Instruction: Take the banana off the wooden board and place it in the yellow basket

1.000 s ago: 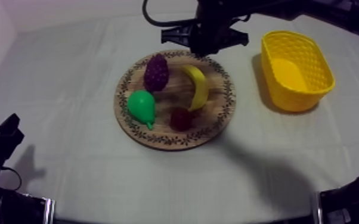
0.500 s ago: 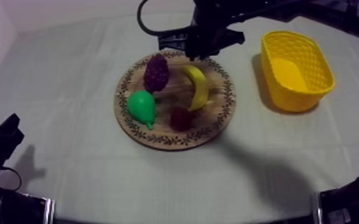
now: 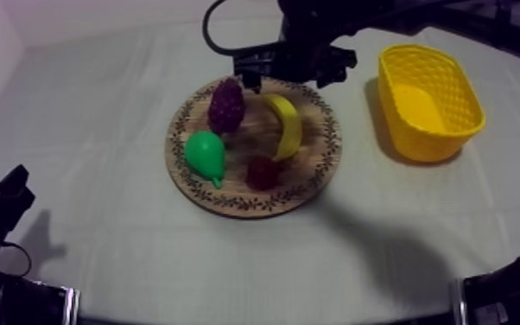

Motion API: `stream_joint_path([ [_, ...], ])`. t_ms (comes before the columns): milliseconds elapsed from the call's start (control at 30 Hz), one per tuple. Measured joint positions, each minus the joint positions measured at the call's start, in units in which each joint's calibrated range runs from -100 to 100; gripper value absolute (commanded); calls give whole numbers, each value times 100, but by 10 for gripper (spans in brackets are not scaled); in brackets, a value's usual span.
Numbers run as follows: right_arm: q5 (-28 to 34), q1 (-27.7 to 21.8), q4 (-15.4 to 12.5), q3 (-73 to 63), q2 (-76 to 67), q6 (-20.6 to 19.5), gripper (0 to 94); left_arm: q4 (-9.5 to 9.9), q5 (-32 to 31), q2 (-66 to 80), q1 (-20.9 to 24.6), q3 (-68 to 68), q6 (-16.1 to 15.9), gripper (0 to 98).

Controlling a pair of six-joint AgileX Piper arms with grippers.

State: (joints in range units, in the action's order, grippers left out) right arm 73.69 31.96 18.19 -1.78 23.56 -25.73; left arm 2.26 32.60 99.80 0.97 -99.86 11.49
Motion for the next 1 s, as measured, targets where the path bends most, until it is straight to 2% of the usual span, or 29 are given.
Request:
stream_joint_path([
  [633, -67, -175, -34, -450, 1024, 75, 729, 0, 0, 0, 0, 0, 0, 1],
  [1000, -43, -269, 82, -919, 1960, 35, 725, 0, 0, 0, 0, 0, 0, 1],
])
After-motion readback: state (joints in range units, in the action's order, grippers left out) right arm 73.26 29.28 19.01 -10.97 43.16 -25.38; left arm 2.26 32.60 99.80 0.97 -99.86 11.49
